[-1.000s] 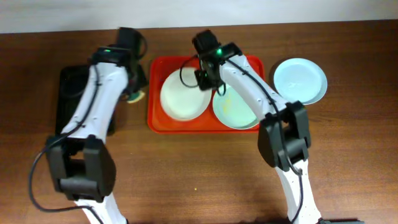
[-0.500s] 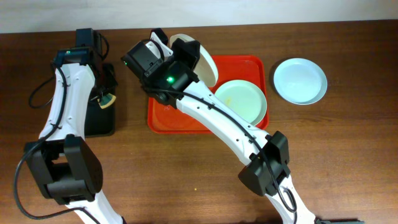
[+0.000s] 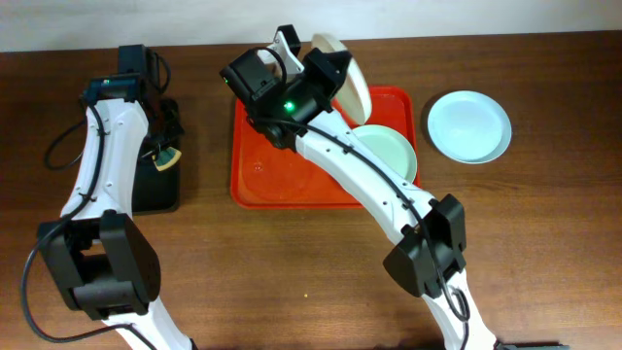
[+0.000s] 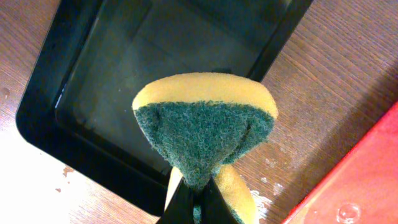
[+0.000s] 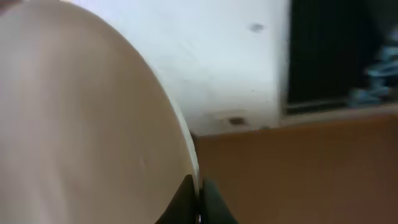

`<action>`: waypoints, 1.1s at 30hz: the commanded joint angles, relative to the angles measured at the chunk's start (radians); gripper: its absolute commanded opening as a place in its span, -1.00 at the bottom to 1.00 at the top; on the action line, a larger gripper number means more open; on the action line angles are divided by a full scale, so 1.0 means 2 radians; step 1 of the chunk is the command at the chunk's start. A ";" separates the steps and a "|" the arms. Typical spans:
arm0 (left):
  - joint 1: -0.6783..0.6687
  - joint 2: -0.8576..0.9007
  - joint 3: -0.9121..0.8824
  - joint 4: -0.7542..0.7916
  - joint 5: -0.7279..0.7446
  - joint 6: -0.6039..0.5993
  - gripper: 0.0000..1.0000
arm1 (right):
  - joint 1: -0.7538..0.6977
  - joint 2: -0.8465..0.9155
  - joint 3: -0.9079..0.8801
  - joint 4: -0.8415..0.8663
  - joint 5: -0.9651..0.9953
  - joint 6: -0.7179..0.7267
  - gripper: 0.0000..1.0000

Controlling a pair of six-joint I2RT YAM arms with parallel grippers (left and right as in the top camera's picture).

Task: Clean dirty plates on tray and stack at the side
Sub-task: 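Lift the cream plate with the right gripper and stack it on the blue plate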

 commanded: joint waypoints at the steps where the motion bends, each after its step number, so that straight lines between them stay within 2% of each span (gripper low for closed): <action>1: 0.001 -0.012 0.009 -0.001 -0.002 0.008 -1.00 | -0.039 -0.018 -0.021 -0.009 -0.338 0.006 -0.92; 2: 0.001 -0.012 0.009 -0.001 -0.002 0.008 -1.00 | -0.057 -0.018 -0.035 -0.009 -0.336 0.009 -0.92; 4: 0.001 -0.012 0.009 -0.001 0.004 0.008 -1.00 | -0.105 -0.018 -0.050 -0.025 -0.298 0.090 -0.92; 6: 0.001 -0.012 0.009 -0.001 0.006 0.008 -1.00 | -0.166 -0.031 -0.050 -0.036 -0.326 0.150 -0.92; 7: 0.001 -0.012 0.009 -0.001 0.006 0.008 -1.00 | -0.207 -0.041 -0.050 -0.035 -0.404 0.152 -0.92; 9: 0.001 -0.012 0.009 -0.001 0.006 0.008 -1.00 | -0.325 -0.050 -0.050 -0.035 -0.664 0.152 -0.92; 11: 0.001 -0.012 0.009 -0.001 0.006 0.008 -1.00 | -0.407 -0.043 -0.051 -0.045 -0.788 0.152 -0.92; 14: 0.001 -0.012 0.009 0.000 0.006 0.008 -1.00 | -0.520 -0.018 -0.060 -0.084 -0.814 0.152 -0.92; 16: 0.001 -0.012 0.009 0.000 0.010 0.008 -1.00 | -0.564 -0.015 -0.094 -0.072 -0.814 0.152 -0.92; 19: 0.001 -0.012 0.009 0.002 0.013 0.008 -1.00 | -0.596 -0.013 -0.142 -0.036 -0.811 0.152 -0.92; 22: 0.001 -0.012 0.009 0.002 0.013 0.008 -1.00 | -0.595 -0.012 -0.180 -0.006 -0.809 0.152 -0.88; 23: 0.001 -0.012 0.009 0.002 0.013 0.008 -1.00 | -0.592 -0.012 -0.187 0.000 -0.809 0.152 -0.80; 24: 0.001 -0.012 0.009 0.002 0.013 0.008 -1.00 | -0.590 -0.012 -0.195 0.007 -0.809 0.152 -0.53; 25: 0.001 -0.012 0.009 0.002 0.013 0.008 -1.00 | -0.588 -0.012 -0.199 0.008 -0.809 0.152 -0.12; 27: 0.001 -0.012 0.009 0.002 0.013 0.008 -1.00 | -0.588 -0.012 -0.199 0.005 -0.812 0.152 -0.13; 29: 0.001 -0.012 0.009 0.002 0.013 0.008 -1.00 | -0.582 -0.012 -0.199 -0.011 -0.870 0.152 -0.13; 31: 0.001 -0.012 0.009 0.003 0.013 0.008 -1.00 | -0.569 -0.017 -0.198 -0.036 -0.970 0.126 0.01; 33: 0.001 -0.012 0.009 0.003 0.013 0.008 -1.00 | -0.537 -0.026 -0.198 -0.058 -1.007 0.100 0.10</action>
